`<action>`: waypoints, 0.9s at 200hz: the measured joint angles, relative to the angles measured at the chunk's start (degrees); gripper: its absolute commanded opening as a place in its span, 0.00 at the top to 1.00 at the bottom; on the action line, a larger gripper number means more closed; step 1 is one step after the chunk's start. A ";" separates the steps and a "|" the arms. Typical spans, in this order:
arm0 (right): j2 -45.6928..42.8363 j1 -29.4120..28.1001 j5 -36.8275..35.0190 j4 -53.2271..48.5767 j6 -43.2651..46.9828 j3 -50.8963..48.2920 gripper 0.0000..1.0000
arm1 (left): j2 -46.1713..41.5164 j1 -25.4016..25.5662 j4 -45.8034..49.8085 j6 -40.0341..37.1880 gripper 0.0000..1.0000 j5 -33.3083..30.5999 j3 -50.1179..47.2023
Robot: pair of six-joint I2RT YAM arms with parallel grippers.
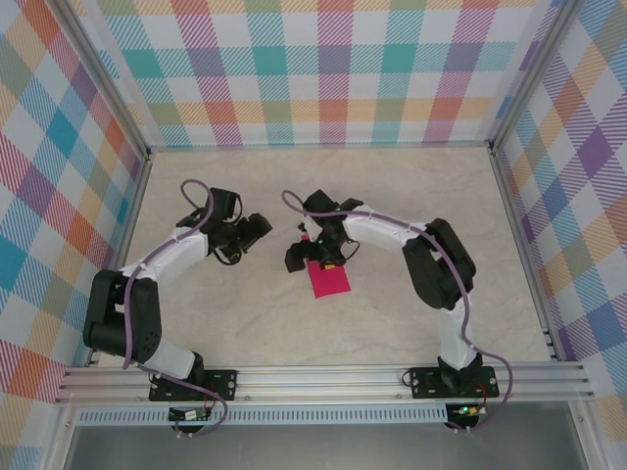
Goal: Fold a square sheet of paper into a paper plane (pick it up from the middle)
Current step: Move the paper to the center of the table, then third fold the triangle at the center of the table.
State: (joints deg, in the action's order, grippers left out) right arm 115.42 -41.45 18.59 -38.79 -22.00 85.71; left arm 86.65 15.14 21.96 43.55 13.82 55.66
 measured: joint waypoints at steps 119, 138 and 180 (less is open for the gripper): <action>-18.71 15.13 13.94 10.12 -10.19 -25.16 0.10 | 16.11 15.21 -14.82 2.10 0.81 10.34 6.01; -18.73 15.13 16.55 10.91 -10.25 -27.34 0.13 | 17.18 15.21 -14.67 2.05 0.82 10.14 6.23; -18.73 15.10 18.25 12.92 -11.10 -32.46 0.19 | 17.49 15.21 -14.43 1.84 0.83 9.51 7.23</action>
State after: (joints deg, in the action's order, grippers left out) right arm 96.68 -26.35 36.84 -25.87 -33.10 53.25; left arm 104.14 30.35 7.53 45.39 23.33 62.89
